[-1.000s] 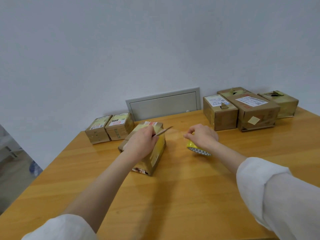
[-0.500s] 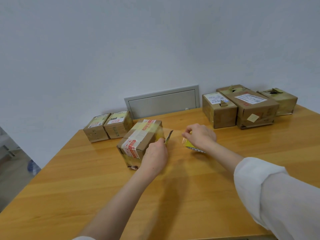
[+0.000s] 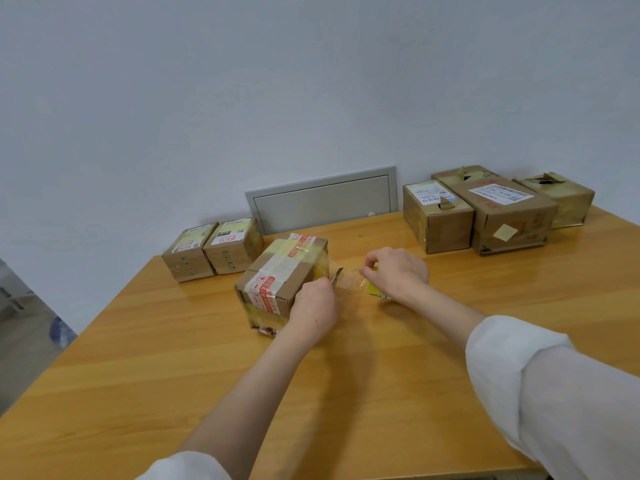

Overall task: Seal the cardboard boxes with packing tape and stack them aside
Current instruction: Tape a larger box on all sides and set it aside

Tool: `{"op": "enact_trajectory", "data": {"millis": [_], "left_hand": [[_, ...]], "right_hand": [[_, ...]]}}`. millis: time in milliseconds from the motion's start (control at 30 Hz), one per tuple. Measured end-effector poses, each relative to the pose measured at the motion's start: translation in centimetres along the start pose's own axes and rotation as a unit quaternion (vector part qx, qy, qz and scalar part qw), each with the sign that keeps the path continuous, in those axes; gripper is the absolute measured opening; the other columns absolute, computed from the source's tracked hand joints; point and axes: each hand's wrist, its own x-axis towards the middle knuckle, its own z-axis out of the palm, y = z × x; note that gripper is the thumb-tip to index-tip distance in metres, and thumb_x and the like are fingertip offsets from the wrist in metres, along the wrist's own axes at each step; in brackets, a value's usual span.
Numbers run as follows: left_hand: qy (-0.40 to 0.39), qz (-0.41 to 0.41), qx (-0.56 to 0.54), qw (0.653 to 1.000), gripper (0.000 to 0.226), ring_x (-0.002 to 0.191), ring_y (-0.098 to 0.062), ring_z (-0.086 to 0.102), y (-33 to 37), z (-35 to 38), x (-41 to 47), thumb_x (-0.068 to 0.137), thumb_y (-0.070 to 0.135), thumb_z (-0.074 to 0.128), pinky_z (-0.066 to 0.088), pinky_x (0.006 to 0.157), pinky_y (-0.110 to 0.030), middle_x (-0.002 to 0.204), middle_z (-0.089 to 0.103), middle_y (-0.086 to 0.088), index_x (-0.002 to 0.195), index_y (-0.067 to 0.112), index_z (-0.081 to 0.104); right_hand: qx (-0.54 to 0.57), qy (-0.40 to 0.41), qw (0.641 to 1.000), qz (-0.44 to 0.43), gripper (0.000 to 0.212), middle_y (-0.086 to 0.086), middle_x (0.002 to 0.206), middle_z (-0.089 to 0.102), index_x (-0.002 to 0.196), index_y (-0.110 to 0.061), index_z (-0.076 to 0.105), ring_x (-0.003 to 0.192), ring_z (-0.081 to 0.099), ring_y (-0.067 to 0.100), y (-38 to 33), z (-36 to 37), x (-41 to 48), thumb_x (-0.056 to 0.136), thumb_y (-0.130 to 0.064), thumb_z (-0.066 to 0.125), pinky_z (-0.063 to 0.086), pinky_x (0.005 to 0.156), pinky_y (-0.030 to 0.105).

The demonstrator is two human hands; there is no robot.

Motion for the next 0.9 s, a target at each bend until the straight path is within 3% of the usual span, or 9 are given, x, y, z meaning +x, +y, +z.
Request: {"op": "enact_trajectory", "data": {"millis": [200,633,800,900], "left_hand": [[-0.03,-0.013,0.003,0.999,0.027,0.099,-0.029,0.06,0.5,0.0,-0.1,0.094,0.002,0.038,0.049,0.075,-0.033,0.112,0.06,-0.013,0.113,0.006,0.057],[-0.01,0.001,0.027,1.0,0.02,0.083,-0.026,0.056,0.2,-1.2,-0.3,0.096,0.008,0.041,0.049,0.069,-0.032,0.099,0.059,-0.01,0.108,0.007,0.057],[-0.043,-0.006,0.038,0.998,0.023,0.086,-0.025,0.058,0.7,-1.7,0.0,0.095,0.007,0.044,0.056,0.079,-0.035,0.094,0.056,-0.009,0.113,0.006,0.059],[-0.016,0.009,0.031,0.999,0.02,0.077,-0.022,0.053,0.6,-1.8,0.1,0.096,0.009,0.044,0.05,0.067,-0.031,0.088,0.055,-0.006,0.109,0.006,0.06]], "right_hand": [[-0.003,0.003,1.0,-0.007,0.018,-0.004,0.086,0.063,0.076,-0.037,0.057,0.078,0.05,0.021,-0.1,0.1,0.0,0.09,-0.046,0.052,0.032,0.059,0.027],[-0.007,0.008,1.0,-0.01,0.017,-0.007,0.074,0.054,0.077,-0.036,0.059,0.073,0.05,0.021,0.0,0.1,0.3,0.09,-0.044,0.052,0.026,0.05,0.024],[-0.004,0.015,1.0,-0.017,0.017,-0.008,0.072,0.053,0.079,-0.036,0.06,0.072,0.05,0.02,0.2,0.3,0.3,0.091,-0.044,0.052,0.026,0.049,0.024],[0.0,0.013,1.0,-0.018,0.018,-0.008,0.071,0.053,0.076,-0.036,0.058,0.072,0.05,0.02,0.3,0.3,0.4,0.091,-0.043,0.052,0.025,0.048,0.023]]}}
